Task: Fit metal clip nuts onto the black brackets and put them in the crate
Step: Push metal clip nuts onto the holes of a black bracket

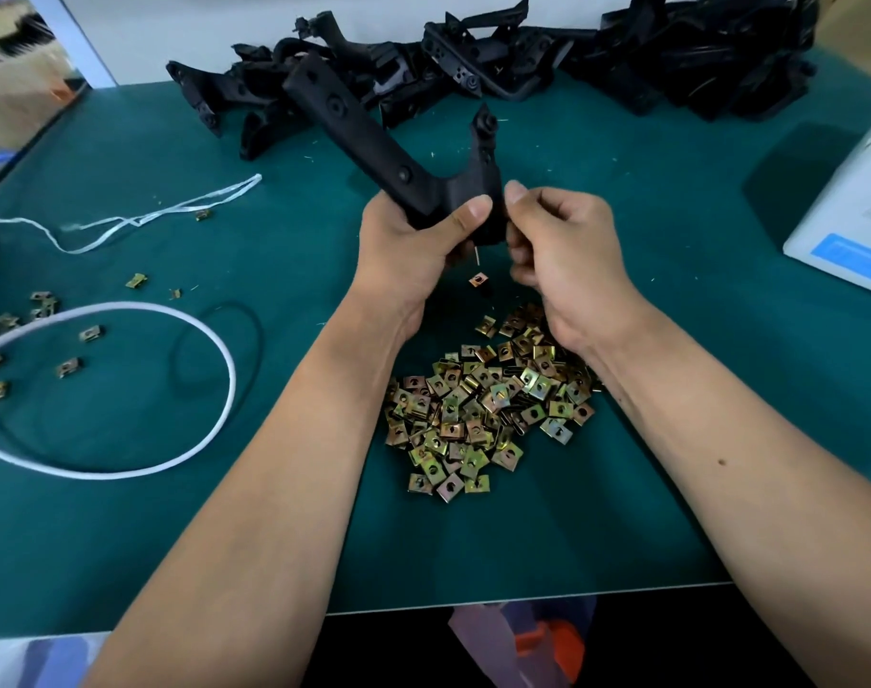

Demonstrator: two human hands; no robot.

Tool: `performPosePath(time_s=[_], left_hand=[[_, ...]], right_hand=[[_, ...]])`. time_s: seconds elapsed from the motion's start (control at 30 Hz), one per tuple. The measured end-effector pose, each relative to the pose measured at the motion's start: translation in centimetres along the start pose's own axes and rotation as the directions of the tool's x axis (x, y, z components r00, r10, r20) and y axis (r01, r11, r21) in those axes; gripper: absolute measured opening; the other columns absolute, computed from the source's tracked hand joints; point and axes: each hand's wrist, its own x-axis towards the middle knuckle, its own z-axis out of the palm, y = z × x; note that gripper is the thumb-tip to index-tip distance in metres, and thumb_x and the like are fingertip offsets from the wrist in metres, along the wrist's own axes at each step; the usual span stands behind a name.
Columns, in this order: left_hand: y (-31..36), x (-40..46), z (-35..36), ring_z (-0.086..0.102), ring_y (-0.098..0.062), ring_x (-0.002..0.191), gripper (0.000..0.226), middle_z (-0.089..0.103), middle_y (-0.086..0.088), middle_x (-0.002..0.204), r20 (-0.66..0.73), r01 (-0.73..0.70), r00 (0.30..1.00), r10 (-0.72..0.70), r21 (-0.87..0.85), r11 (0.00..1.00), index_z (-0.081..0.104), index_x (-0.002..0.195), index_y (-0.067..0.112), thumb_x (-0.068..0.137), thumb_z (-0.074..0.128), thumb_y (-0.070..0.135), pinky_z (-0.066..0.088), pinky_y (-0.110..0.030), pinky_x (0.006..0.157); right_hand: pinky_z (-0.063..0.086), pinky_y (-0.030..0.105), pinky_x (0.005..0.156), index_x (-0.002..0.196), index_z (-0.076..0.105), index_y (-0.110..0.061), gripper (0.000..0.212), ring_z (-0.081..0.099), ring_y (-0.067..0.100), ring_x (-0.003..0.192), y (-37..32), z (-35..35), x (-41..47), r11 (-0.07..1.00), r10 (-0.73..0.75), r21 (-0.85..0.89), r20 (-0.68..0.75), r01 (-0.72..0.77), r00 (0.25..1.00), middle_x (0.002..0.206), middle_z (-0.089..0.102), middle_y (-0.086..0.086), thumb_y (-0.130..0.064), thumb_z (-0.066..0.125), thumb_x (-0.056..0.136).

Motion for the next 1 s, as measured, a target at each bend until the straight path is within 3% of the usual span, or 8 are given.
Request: performPosePath(time_s=[0.13,0.2,0.3,0.43,0.6,0.67,0.8,1.0], left_hand=[[0.1,0.3,-0.2,0.072,-0.015,0.081,0.030,0.077,-0.010,0.096,-0.078,-0.079,0.993,0.088,0.111,0.991,0.070,0.107,-0.002,0.083,0.084,0.008,0.054,-0.026,0.068],[0.4,0.4,-0.4,0.071,-0.015,0.084,0.035,0.076,-0.006,0.099,-0.097,-0.080,0.991,0.090,0.102,0.992,0.066,0.107,0.008,0.079,0.086,0.006,0.052,-0.025,0.068],[0.8,0.7,-1.1,0.069,-0.020,0.084,0.045,0.070,-0.004,0.100,-0.115,-0.029,0.993,0.030,0.007,1.000,0.061,0.112,0.022,0.077,0.086,0.006,0.046,-0.028,0.064],[1.3,0.9,-1.8,0.068,-0.016,0.075,0.037,0.071,-0.004,0.095,-0.057,0.122,0.988,-0.142,-0.263,0.957,0.061,0.111,0.020,0.083,0.079,0.003,0.049,-0.028,0.065],[1.4,0.8,-1.6,0.069,-0.017,0.074,0.015,0.069,-0.005,0.084,0.078,0.286,0.957,-0.278,-0.381,0.879,0.060,0.090,0.016,0.090,0.074,0.009,0.056,-0.027,0.063],[1.3,0.9,-1.6,0.068,-0.019,0.077,0.016,0.067,-0.006,0.087,0.112,0.318,0.948,-0.299,-0.389,0.864,0.059,0.089,0.015,0.088,0.074,0.008,0.058,-0.029,0.065],[1.2,0.7,-1.6,0.067,-0.020,0.074,0.017,0.066,-0.006,0.086,0.168,0.347,0.937,-0.307,-0.340,0.874,0.059,0.088,0.014,0.088,0.074,0.006,0.059,-0.034,0.072],[1.3,0.4,-1.4,0.067,-0.020,0.077,0.018,0.070,-0.007,0.088,0.195,0.354,0.931,-0.308,-0.283,0.891,0.061,0.107,0.008,0.092,0.071,0.010,0.057,-0.034,0.075]], right_hand=[[0.041,0.021,0.054,0.091,0.073,-0.015,0.022,0.051,0.011,0.071,-0.5,-0.9,0.5,0.997,0.028,-0.078,0.125,-0.018,0.992,0.077,0.061,0.002,-0.021,0.056,0.105],[0.048,0.023,0.063,0.101,0.077,-0.022,0.018,0.058,0.006,0.077,-0.7,-1.8,1.0,0.953,-0.033,-0.293,0.171,0.083,0.985,0.086,0.070,-0.001,-0.022,0.058,0.104],[0.043,0.022,0.080,0.114,0.077,-0.025,0.019,0.061,0.005,0.092,-0.6,-2.7,1.7,0.656,-0.131,-0.679,0.328,0.330,0.936,0.102,0.071,-0.008,-0.027,0.073,0.095],[0.034,0.025,0.077,0.099,0.078,-0.023,0.014,0.055,0.013,0.090,-0.3,-2.4,1.5,0.462,-0.076,-0.768,0.463,0.443,0.883,0.097,0.061,-0.005,-0.032,0.080,0.088],[0.046,0.028,0.078,0.092,0.071,-0.022,0.005,0.060,0.012,0.084,-0.2,-1.9,1.1,0.504,-0.092,-0.756,0.435,0.418,0.896,0.091,0.067,-0.007,-0.024,0.076,0.092],[0.047,0.024,0.077,0.096,0.068,-0.020,0.004,0.065,0.011,0.083,-0.2,-1.7,1.1,0.639,-0.150,-0.681,0.345,0.357,0.926,0.090,0.070,-0.006,-0.019,0.072,0.095],[0.052,0.023,0.069,0.094,0.069,-0.014,0.011,0.067,0.005,0.075,-0.6,-1.6,1.0,0.967,-0.135,-0.199,0.135,0.160,0.982,0.082,0.074,-0.001,-0.004,0.066,0.097],[0.054,0.023,0.072,0.095,0.073,-0.011,0.011,0.066,0.009,0.076,-0.7,-1.2,0.6,0.994,-0.111,-0.008,0.074,0.111,0.991,0.082,0.075,0.002,-0.001,0.068,0.095]])
